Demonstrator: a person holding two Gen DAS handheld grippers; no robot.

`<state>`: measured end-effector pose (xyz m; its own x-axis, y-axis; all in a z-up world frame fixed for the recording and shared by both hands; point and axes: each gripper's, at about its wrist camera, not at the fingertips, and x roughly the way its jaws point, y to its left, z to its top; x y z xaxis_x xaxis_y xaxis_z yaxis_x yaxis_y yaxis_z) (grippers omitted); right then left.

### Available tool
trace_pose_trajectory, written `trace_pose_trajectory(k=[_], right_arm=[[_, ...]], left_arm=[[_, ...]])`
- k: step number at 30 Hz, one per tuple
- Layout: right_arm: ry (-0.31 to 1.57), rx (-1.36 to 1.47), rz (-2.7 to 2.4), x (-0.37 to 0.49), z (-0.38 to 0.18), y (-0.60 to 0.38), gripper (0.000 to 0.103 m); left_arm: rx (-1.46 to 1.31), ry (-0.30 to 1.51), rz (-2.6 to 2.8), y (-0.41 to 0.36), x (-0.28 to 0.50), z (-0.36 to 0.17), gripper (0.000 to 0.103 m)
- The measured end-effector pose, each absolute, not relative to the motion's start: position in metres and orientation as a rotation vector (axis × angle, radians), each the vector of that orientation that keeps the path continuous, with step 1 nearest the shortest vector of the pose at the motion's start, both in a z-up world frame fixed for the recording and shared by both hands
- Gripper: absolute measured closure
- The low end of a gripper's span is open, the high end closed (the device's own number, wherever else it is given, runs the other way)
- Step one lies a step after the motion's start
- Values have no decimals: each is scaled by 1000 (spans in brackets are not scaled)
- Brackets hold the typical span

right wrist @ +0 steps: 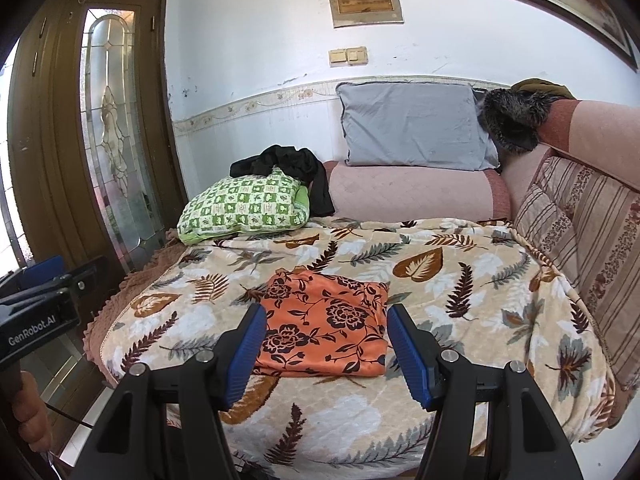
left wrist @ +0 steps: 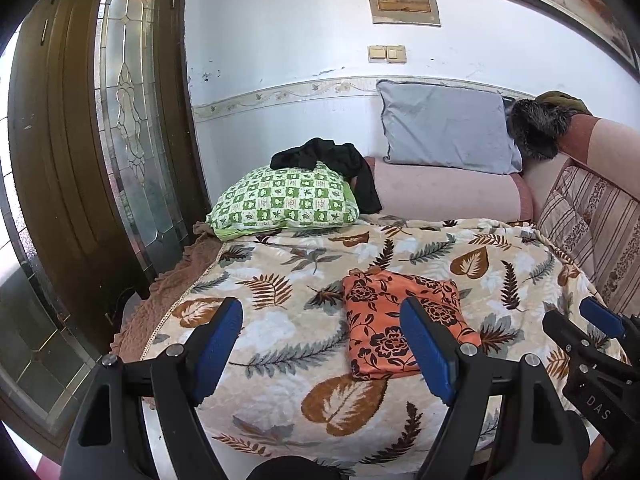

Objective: Fold small clothes

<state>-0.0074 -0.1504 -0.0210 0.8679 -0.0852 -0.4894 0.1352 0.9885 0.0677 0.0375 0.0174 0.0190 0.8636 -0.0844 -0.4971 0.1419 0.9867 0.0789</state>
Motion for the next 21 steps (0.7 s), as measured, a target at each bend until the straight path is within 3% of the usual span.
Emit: trace_pose_trajectory(k=[21], right_arm=[[568, 132, -102, 51, -36, -155, 37]], left_arm=[[75, 566, -148, 20, 102, 14, 21]])
